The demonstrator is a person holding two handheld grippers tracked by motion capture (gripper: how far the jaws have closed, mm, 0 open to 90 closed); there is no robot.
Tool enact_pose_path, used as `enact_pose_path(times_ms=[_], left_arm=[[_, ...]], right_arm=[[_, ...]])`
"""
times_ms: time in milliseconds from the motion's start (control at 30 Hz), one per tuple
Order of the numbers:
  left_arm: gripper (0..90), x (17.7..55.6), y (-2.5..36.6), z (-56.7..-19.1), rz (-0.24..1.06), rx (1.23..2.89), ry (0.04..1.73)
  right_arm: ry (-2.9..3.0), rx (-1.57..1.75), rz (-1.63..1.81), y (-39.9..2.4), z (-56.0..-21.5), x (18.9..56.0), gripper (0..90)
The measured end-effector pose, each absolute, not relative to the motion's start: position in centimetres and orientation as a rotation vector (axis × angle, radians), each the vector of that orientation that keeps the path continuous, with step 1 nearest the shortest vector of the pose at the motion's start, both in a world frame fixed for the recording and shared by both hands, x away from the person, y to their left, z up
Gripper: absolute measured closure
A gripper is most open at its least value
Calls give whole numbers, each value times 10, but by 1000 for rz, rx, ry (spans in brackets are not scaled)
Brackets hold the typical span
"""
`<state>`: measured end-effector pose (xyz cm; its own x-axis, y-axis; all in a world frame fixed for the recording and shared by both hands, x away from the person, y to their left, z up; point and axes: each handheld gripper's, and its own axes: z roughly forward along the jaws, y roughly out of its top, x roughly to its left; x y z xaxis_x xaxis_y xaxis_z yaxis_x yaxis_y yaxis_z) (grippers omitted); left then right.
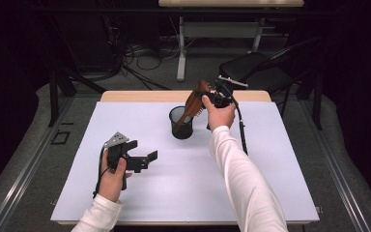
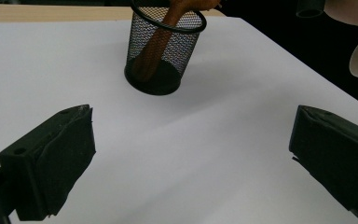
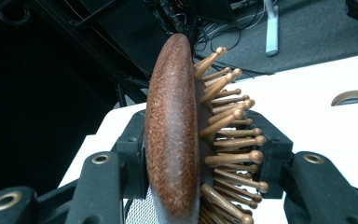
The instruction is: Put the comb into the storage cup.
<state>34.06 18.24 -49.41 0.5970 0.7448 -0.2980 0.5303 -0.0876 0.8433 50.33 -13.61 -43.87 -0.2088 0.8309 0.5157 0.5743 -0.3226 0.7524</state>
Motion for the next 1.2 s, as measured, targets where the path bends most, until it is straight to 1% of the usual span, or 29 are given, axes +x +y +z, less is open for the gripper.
enact_pose_path(times_ms=[667,1200], left_arm=[[5,340,182,-494,249,1753,1049],[5,341,181,-495,248,1763,1048]], right_arm=[[1665,1789,1541,-137,-439,503,474],[1679,1803,1570,-149,-446,504,459]])
